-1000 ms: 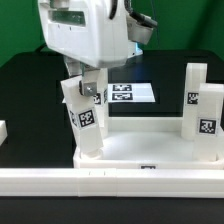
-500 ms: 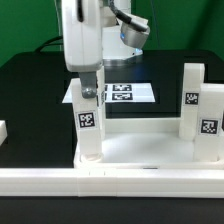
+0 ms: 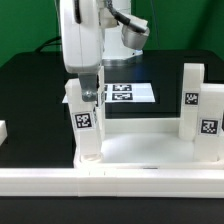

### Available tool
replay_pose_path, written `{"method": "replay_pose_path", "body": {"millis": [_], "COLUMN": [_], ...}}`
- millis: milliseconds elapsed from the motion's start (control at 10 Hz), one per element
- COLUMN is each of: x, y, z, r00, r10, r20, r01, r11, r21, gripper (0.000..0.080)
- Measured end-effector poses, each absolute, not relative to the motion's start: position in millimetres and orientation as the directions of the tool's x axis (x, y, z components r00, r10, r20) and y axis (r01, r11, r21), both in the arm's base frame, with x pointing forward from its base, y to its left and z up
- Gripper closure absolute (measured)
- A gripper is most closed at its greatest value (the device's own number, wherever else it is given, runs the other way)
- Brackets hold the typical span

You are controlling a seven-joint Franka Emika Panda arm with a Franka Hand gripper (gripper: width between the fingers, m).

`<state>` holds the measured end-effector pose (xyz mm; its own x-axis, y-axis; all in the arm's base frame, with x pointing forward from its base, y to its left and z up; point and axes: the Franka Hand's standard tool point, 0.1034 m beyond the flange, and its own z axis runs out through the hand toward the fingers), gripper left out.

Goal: Assemble desk

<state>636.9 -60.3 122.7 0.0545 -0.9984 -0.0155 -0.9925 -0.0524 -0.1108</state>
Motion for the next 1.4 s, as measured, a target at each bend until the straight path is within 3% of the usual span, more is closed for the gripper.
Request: {"method": "replay_pose_path", "body": {"millis": [100, 200, 500, 900, 1400], "x": [636.8, 636.9, 635.8, 636.2, 641.2], "y": [-61.4, -62.0, -68.0, -72.7, -64.8], "z": [122.8, 122.8, 121.9, 122.6, 127.0], "r00": [0.126, 0.231, 0.510, 0.832, 0.959], "r10": [-0.992, -0.973, -0.859, -0.548, -0.260], "r20": [-0.007, 0.006, 0.043, 0.087, 0.111], "r01": [-0.986, -0.967, -0.853, -0.543, -0.256], "r11": [-0.124, -0.230, -0.511, -0.837, -0.965], "r21": [-0.111, -0.112, -0.105, -0.074, -0.047], "gripper": [0.0215, 0.0163, 0.0151, 0.0151, 0.0151]}}
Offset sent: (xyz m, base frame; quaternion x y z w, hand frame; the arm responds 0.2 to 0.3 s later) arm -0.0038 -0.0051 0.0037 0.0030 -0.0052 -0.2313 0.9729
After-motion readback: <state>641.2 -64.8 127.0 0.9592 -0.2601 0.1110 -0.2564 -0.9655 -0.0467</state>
